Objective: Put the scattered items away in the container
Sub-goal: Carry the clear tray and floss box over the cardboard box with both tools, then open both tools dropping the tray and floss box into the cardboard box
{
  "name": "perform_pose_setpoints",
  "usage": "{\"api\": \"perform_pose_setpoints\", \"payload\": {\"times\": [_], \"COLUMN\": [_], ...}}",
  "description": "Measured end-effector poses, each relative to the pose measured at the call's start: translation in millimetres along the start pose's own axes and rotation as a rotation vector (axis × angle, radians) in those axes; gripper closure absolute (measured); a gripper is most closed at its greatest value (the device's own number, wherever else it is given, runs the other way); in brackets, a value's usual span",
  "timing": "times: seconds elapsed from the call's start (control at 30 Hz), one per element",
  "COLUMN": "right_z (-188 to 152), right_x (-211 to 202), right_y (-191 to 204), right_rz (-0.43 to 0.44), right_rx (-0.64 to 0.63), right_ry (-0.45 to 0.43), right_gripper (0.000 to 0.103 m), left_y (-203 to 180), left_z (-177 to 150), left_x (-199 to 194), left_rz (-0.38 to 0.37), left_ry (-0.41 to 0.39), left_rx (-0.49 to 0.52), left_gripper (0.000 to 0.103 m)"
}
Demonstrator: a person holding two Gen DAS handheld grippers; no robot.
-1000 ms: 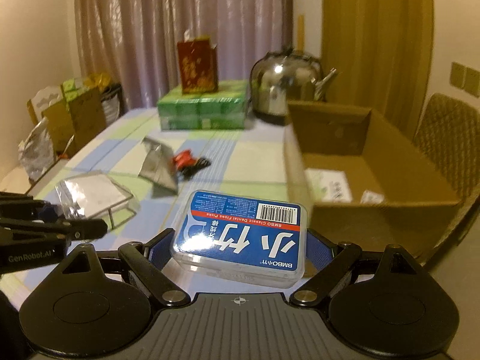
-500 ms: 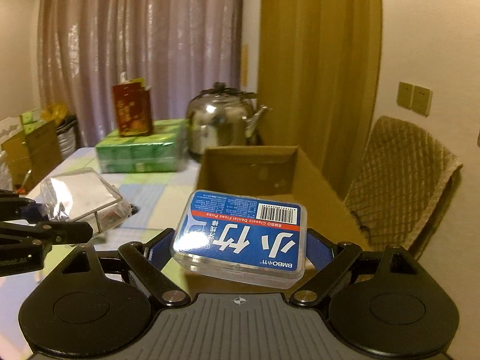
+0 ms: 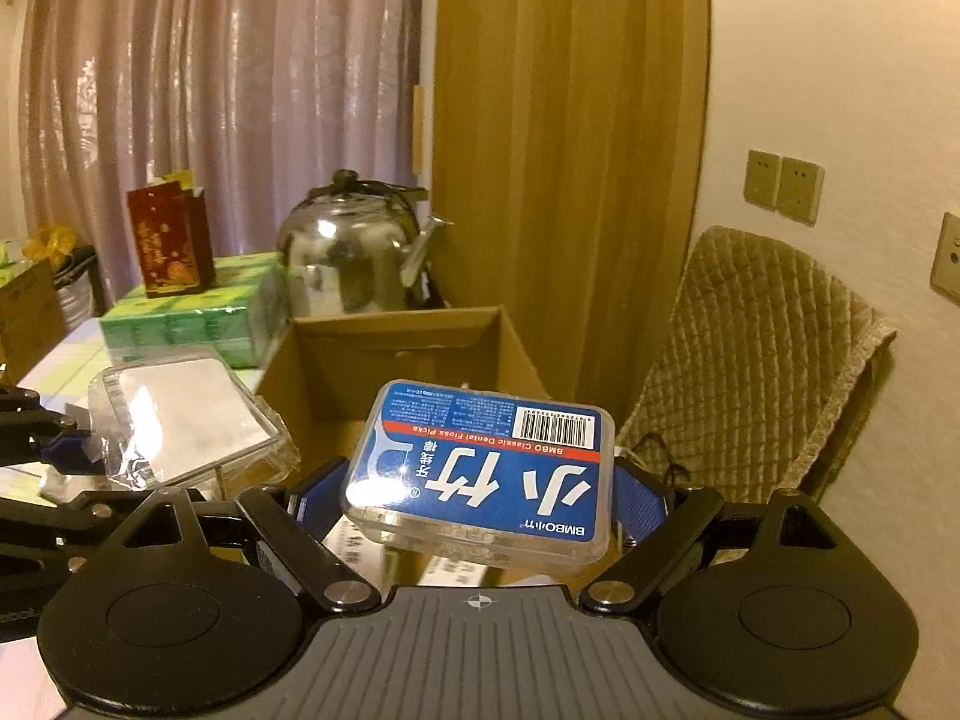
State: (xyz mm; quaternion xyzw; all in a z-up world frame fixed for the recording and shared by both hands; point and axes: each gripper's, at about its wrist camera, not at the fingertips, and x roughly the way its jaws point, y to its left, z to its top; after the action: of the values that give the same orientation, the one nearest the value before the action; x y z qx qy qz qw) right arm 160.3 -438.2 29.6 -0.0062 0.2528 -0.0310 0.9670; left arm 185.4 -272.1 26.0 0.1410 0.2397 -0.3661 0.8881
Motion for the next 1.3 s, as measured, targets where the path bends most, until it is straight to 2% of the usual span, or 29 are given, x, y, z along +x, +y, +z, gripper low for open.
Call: {"api": "perform_pose_setpoints", "payload": {"times": [0.37,0.63,0.87,0.97,1.3], "right_z": [-8,-12,-11,-10,-9], "right_x": [18,23,27,31,64], "right_y": [-20,-20,-17,-13,2], "right_rz": [-0.013,-0.002,0.019,0.034,0.096], "right_rx": [0.018,0.021,0.025,0.019,-0.009], "right_ry": [0.022,0.034,0.045,0.056,0.143], "right_gripper": [0.016,0.016,0.016,0.016,0.016], "left_y": [-12,-13,-4,0,13], "left_z": [1,-5,-7,-10,-22], "left_x": [49,65,42,30,1], "left_rz": [-0.027,-0.023,0.012,0.024,0.063], "left_ry": [0.066,0.101,0.06,0.05,0.036], "left_rx": [0.095,0.107,0.081,0.066,-0.022], "left_gripper": [0.075,0.07,0.069,0.065,0.06]}}
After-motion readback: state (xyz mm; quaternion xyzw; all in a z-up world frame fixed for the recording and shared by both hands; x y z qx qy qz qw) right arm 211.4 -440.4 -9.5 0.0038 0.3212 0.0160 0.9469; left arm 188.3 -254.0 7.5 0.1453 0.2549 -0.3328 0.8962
